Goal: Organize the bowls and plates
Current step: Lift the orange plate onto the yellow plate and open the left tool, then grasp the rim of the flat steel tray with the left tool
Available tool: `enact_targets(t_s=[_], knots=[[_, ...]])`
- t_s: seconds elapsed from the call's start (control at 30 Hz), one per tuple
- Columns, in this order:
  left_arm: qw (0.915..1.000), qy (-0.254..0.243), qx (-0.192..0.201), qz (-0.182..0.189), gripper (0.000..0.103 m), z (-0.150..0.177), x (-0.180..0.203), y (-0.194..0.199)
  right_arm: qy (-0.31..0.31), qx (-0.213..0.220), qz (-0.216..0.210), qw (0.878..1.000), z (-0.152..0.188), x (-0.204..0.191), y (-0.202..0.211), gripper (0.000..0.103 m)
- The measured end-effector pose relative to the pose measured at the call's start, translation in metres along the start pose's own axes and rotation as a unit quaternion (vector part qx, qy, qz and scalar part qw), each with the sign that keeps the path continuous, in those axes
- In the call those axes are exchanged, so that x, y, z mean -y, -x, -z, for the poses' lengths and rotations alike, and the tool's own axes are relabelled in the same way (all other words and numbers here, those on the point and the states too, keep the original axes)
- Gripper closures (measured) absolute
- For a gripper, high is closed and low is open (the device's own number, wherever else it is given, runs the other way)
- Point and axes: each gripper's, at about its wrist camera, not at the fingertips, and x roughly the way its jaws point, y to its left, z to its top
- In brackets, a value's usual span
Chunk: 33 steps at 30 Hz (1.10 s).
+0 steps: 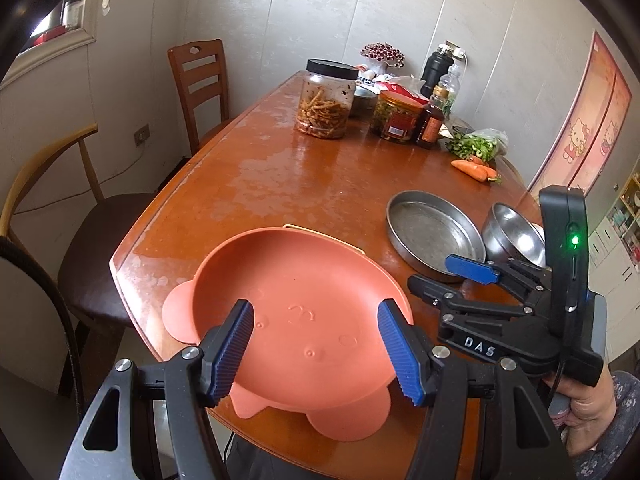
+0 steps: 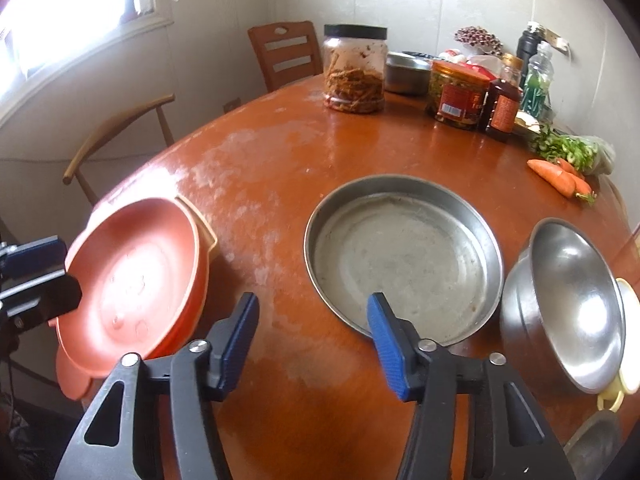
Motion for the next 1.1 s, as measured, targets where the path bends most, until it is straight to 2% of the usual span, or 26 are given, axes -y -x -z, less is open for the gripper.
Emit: enact_targets(t_s=[0.3, 0.63, 1.1], knots=[[0.9997, -0.021, -0.006, 0.004, 0.039, 0.007, 0.019, 0.007, 0.032, -0.017, -0.02, 0.999, 0.024, -0.011, 0.019, 0.047], [0.9983, -0.055, -0.015, 0.013, 0.039, 0.028, 0.053, 0.019, 0.062, -0.029, -0.075, 0.995, 0.08, -0.034, 0.068, 0.046], [0.997, -0.061, -0.037, 0.028, 0.039, 0.06, 0.082, 0.02, 0.073, -0.019, -0.084, 0.994, 0.134, -0.038, 0.12, 0.046]])
